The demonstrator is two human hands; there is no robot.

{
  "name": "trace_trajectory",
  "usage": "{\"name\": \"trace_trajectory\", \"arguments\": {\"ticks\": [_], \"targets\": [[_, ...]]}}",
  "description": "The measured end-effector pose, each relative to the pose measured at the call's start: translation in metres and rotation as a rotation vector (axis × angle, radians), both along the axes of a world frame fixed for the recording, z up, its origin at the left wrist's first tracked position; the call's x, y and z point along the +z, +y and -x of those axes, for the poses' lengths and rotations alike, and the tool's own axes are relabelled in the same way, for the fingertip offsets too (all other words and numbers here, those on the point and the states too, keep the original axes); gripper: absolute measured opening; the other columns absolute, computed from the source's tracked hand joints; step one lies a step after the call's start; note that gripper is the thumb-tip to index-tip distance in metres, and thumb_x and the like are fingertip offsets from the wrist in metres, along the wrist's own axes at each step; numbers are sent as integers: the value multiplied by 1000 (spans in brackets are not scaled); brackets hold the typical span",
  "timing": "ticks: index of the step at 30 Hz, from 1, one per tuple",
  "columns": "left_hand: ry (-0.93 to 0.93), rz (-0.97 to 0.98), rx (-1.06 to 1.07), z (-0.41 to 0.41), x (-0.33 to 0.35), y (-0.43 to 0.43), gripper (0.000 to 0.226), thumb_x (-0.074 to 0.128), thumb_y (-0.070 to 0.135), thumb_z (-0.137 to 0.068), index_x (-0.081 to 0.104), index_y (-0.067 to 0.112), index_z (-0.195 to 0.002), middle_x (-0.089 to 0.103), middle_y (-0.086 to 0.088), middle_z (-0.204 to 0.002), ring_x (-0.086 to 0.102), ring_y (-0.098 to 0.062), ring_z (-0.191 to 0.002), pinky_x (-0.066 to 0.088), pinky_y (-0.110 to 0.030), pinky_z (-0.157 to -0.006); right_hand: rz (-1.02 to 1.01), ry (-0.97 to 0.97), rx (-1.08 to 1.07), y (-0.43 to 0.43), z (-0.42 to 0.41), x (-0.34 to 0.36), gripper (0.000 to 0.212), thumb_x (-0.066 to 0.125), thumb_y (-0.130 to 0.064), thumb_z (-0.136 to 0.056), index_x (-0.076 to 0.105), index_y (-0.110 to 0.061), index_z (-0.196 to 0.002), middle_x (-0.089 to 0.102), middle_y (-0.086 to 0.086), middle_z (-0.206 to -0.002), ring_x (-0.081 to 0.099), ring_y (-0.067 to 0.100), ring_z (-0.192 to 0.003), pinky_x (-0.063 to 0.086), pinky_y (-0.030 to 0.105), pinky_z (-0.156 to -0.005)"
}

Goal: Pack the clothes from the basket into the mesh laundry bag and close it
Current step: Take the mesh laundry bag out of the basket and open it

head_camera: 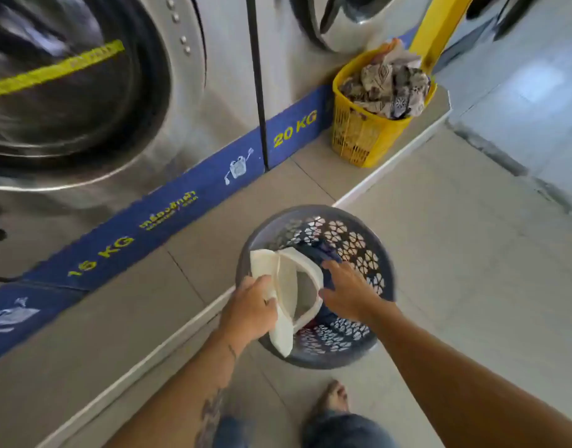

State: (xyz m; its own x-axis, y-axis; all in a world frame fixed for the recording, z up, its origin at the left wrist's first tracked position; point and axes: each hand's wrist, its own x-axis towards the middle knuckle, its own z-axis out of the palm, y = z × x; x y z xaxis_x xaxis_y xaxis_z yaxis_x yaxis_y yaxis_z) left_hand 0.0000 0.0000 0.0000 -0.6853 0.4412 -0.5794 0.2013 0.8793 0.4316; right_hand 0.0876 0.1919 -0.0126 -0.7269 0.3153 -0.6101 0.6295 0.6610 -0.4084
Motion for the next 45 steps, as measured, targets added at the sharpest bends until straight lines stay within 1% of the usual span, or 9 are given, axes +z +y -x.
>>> {"name": "trace_trajectory", "arguments": {"ticks": [6,9,14,18,24,27,33,39,45], "targets": [[91,-140,-23,4,-116,8,50,44,27,-95,37,27,-144,36,-2,-145,42,-25,-131,42,-38,-103,23,102,-139,-15,6,-113,74,61,-35,-87,28,-31,-152,34,4,-149,32,34,-137,37,58,-111],[146,-224,-30,12,-155,11,63,53,17,-93,32,29,-151,31,2,-150,37,-19,-136,33,-26,-102,34,172,-153,-12,12,-152,75,64,-35,-91,23,-34,-154,28,-1,-154,28,26,-140,37,57,-113],[342,-476,-110,27,-181,21,62,55,-2,-85,52,26,-140,50,5,-135,48,-14,-123,39,-21,-103,2,248,-137,3,17,-190,80,68,-31,-88,20,-42,-151,32,-2,-151,39,27,-136,44,55,-108],[496,-595,-255,44,-187,25,59,58,-4,-82,58,24,-134,59,7,-129,53,-8,-120,40,-18,-102,-28,210,-71,14,21,-203,71,65,-26,-86,29,-40,-145,49,-7,-128,51,23,-118,51,47,-98],[583,-638,-406,51,-194,19,50,58,-3,-82,64,22,-125,67,3,-118,60,-16,-110,49,-31,-99,-171,199,-39,7,17,-197,51,56,-9,-89,46,-30,-134,60,-1,-107,60,22,-94,59,44,-83],[575,-654,-405,43,-189,12,53,54,-7,-81,66,21,-124,67,1,-125,59,-17,-118,42,-24,-102,-226,329,-157,-7,8,-182,57,53,-5,-85,51,-32,-135,64,-4,-104,64,18,-87,62,39,-74],[565,-593,-401,31,-176,-7,51,49,-4,-85,65,20,-126,64,0,-130,56,-19,-122,40,-23,-99,-278,426,-190,-52,-7,-174,55,57,-9,-86,52,-35,-134,68,-4,-105,67,17,-85,63,40,-71],[553,-524,-395,24,-180,-25,46,43,17,-87,64,20,-127,63,1,-131,59,-23,-117,49,-40,-99,-261,446,-165,-58,-5,-171,54,54,-4,-93,50,-30,-140,68,-2,-111,66,15,-86,62,38,-74],[569,-516,-415,26,-185,-28,47,50,8,-88,58,26,-130,60,6,-130,58,-19,-117,49,-35,-98,-222,451,-119,-43,12,-180,55,52,-5,-95,48,-30,-144,61,-12,-92,67,12,-83,62,38,-76]]}}
